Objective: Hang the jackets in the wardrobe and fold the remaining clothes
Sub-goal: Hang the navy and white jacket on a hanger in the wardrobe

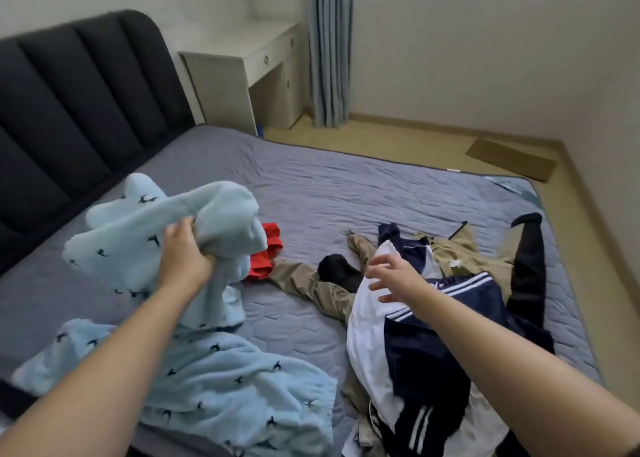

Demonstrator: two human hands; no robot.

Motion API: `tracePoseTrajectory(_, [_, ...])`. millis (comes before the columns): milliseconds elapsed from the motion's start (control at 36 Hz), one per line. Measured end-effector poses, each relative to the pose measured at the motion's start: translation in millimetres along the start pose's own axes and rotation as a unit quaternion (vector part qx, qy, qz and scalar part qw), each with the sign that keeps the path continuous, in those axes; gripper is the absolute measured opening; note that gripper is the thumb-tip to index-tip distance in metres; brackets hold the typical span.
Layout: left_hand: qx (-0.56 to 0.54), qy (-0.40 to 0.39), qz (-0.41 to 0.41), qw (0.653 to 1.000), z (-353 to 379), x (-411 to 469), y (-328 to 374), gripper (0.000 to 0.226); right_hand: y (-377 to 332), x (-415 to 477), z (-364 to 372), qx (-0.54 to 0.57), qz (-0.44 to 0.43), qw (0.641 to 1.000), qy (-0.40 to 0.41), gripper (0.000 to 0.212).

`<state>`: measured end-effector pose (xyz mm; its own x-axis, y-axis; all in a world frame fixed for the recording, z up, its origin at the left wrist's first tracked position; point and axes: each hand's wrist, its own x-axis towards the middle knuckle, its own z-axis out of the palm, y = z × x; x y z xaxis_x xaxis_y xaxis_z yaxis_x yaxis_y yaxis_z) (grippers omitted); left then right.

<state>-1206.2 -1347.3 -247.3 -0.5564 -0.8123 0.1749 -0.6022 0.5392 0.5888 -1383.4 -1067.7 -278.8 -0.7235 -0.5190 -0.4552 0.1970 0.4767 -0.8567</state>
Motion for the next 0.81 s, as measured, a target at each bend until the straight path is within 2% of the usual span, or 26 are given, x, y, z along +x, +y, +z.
tracePoseTrajectory(56, [0.044, -0.103, -0.030, 0.993, 35.1, -21.1, -15.4, 0.060, 28.6, 7.6, -8.0, -0.031, 0.029, 0.999, 0.017, 0.021])
tracePoseTrajectory(111, [0.074, -0.193, -0.023, 0.978, 74.0, -44.5, -24.8, 0.060, 63.2, 13.9, -17.2, -0.057, 0.061, 0.996, 0.034, 0.019])
tracePoseTrajectory(194, [0.099, -0.299, 0.009, 0.949, 135.1, -79.9, -28.5, 0.048, 117.6, 19.4, -31.1, -0.080, 0.108, 0.989, 0.056, 0.013])
tracePoseTrajectory(278, [0.092, -0.364, 0.071, 0.924, 194.4, -113.6, -25.7, 0.032, 168.2, 22.8, -42.9, -0.138, 0.135, 0.980, 0.058, 0.010])
tracePoseTrajectory(361, [0.102, -0.394, 0.139, 0.903, 245.3, -144.1, -17.4, 0.025, 211.6, 26.6, -52.2, -0.211, 0.149, 0.965, 0.051, 0.013])
tracePoseTrajectory(500, [0.101, -0.428, 0.191, 0.877, 321.5, -186.5, -10.3, 0.023, 277.8, 41.1, -61.5, -0.369, 0.170, 0.914, 0.021, 0.040])
tracePoseTrajectory(583, [0.098, -0.448, 0.196, 0.867, 357.9, -205.6, -15.7, 0.025, 301.4, 55.1, -65.7, -0.438, 0.142, 0.887, 0.040, 0.067])
tracePoseTrajectory(694, [0.097, -0.451, 0.196, 0.866, 393.0, -221.5, -28.1, 0.024, 318.0, 88.1, -80.0, -0.479, 0.102, 0.869, 0.068, 0.101])
tracePoseTrajectory(750, [0.094, -0.453, 0.189, 0.866, 405.4, -227.8, -34.6, 0.023, 329.9, 102.7, -90.0, -0.472, 0.113, 0.871, 0.074, 0.103])
tracePoseTrajectory(806, [0.092, -0.451, 0.181, 0.869, 414.7, -234.5, -38.7, 0.023, 342.1, 109.0, -99.5, -0.463, 0.125, 0.875, 0.064, 0.086])
